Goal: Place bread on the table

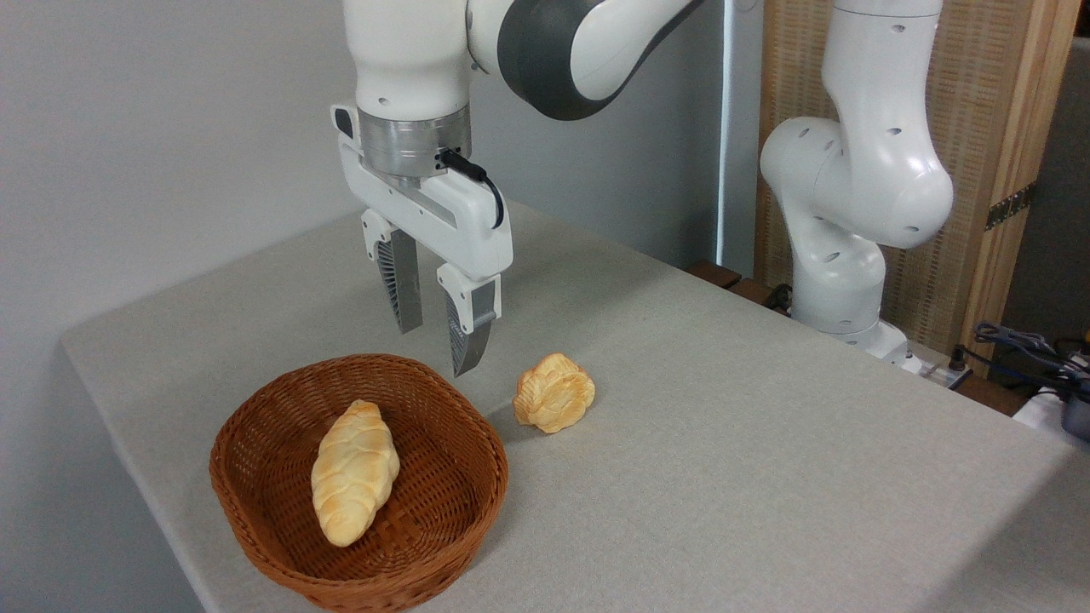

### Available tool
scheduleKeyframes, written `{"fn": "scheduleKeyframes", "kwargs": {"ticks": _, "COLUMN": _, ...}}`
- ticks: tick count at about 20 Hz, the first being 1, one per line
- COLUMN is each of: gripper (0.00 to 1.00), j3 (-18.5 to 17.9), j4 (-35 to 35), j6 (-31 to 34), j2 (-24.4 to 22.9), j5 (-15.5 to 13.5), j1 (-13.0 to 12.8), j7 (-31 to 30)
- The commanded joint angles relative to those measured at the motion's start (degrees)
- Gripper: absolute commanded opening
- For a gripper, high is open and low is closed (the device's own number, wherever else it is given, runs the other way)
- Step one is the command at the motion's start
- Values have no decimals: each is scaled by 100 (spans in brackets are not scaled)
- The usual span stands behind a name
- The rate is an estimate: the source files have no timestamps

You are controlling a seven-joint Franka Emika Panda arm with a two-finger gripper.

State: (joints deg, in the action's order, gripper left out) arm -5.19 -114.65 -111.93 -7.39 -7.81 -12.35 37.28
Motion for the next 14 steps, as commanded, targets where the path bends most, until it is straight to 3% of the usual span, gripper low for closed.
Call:
{"fn": "scheduleKeyframes", "kwargs": {"ticks": 1, "gripper": 100, "j3": -52, "j4": 48, "j6": 49, "j2": 1, "j5": -54, "j1": -13, "j7": -62}}
{"fn": "scheduleKeyframes", "kwargs": {"ticks": 14, "gripper": 100, "j3": -52, "j4": 39, "j6": 57, "j2": 9, "j5": -106, "j1": -13, "j7": -246}}
